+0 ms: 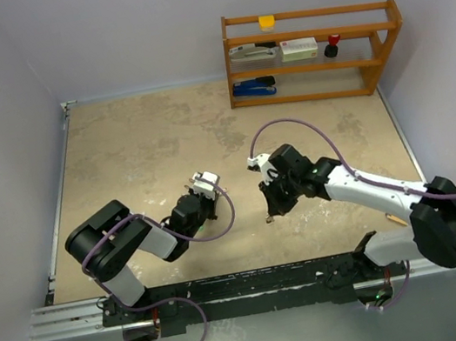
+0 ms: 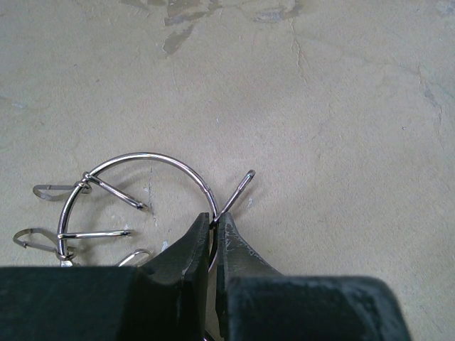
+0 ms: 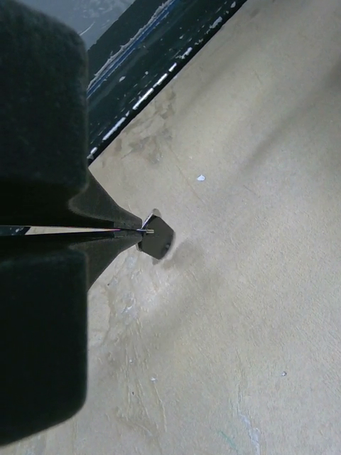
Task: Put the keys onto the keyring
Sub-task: Insert the key onto the keyring.
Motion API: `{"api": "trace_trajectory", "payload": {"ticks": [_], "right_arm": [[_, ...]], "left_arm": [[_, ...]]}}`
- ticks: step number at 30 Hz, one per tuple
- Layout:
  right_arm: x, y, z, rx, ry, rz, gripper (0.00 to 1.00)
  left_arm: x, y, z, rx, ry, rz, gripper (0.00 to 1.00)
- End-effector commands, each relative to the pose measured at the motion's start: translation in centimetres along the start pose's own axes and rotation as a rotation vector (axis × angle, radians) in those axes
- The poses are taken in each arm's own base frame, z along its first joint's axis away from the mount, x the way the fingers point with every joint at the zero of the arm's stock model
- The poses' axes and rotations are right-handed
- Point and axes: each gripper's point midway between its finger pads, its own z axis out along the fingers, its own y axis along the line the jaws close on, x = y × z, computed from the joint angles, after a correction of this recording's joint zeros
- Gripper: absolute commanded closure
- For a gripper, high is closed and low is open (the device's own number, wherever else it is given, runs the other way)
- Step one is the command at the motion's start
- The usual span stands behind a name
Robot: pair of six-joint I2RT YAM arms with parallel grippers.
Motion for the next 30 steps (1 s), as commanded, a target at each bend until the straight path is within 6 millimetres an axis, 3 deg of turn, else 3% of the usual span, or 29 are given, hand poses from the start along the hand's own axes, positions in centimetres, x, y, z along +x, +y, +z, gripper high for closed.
{"api": "trace_trajectory", "payload": {"ticks": [1, 30], "right_arm": [[0.0, 0.4, 1.0, -0.027, 0.019, 0.013, 1.00], [-5.3, 0.0, 6.0, -0.071, -0.092, -0.109, 1.00]], "left_arm": [[-2.3, -0.4, 0.0, 0.008, -0.084, -0.033, 1.00], [-1.4, -1.6, 0.0, 0.080, -0.077, -0.029, 1.00]]}}
